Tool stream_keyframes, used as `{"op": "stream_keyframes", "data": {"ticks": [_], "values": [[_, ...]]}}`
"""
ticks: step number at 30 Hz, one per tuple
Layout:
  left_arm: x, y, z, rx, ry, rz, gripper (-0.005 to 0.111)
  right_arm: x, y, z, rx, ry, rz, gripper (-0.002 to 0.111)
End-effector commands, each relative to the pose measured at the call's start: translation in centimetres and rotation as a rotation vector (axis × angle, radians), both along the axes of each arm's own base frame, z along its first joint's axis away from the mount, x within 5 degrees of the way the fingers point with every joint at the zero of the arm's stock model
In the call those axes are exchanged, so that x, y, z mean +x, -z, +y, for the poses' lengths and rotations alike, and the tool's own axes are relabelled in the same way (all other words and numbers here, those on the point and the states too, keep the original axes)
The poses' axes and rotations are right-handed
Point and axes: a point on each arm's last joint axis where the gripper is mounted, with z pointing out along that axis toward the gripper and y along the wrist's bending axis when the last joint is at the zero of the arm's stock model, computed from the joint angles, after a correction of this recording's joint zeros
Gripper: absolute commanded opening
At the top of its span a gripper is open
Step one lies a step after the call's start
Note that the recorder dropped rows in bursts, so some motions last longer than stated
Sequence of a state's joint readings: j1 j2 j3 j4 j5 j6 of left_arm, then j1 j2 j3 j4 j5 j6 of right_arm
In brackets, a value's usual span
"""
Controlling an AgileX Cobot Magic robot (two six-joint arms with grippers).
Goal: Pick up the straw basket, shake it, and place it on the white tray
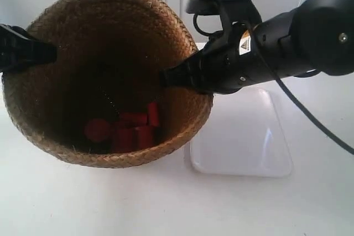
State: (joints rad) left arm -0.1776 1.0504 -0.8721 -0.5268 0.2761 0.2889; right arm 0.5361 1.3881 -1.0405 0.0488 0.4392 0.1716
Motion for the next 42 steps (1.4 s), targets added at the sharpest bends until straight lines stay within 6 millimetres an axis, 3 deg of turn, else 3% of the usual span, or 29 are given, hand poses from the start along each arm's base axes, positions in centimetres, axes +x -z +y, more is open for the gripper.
{"op": "stream_keyframes", "data": {"ticks": [1,3,4,6,7,8,15,30,36,38,39,42], "values": [[-2.3,-6.5,-0.2,-0.079,0.056,-0.182,0.0,-1.5,-7.3,-0.8,0.021,-0.044,-0.167,0.0],[-3.8,-8.6,-0.3,-0.082,0.091,-0.252,0.0,-3.2,-10.2,-1.2,0.093,-0.059,-0.294,0.0],[-3.4,-7.4,-0.5,-0.02,0.118,-0.245,0.0,-3.1,-8.8,-1.1,0.092,-0.061,-0.324,0.0],[-1.4,-3.5,-0.5,0.024,0.112,-0.12,0.0,-1.6,-3.0,-0.5,0.032,-0.033,-0.159,0.0],[-0.9,-2.1,-0.2,-0.011,0.074,-0.043,0.0,-1.2,-1.1,-0.7,0.017,0.009,-0.045,0.0],[-0.8,-1.5,0.1,-0.039,0.041,-0.012,0.0,-1.1,-0.6,-0.7,0.017,0.03,0.004,0.0],[-1.1,-3.3,0.3,-0.069,0.023,-0.111,0.0,-2.0,-3.7,-0.8,0.08,-0.008,-0.152,0.0],[-1.3,-0.8,0.0,-0.055,0.056,-0.005,0.0,-0.9,-1.1,-0.3,-0.016,-0.019,-0.052,0.0],[-1.2,-1.0,0.2,-0.054,0.036,-0.031,0.0,-0.5,-0.7,0.0,-0.014,-0.019,-0.056,0.0],[-1.1,-2.2,0.4,-0.068,0.011,-0.09,0.0,-0.5,-2.1,-0.1,-0.004,-0.017,-0.072,0.0],[-1.5,-3.6,0.4,-0.079,0.015,-0.136,0.0,-0.9,-4.1,-0.4,0.011,-0.016,-0.097,0.0],[-4.2,-10.2,0.4,-0.136,0.058,-0.326,0.0,-3.4,-12.7,-1.8,0.086,-0.038,-0.297,0.0]]}}
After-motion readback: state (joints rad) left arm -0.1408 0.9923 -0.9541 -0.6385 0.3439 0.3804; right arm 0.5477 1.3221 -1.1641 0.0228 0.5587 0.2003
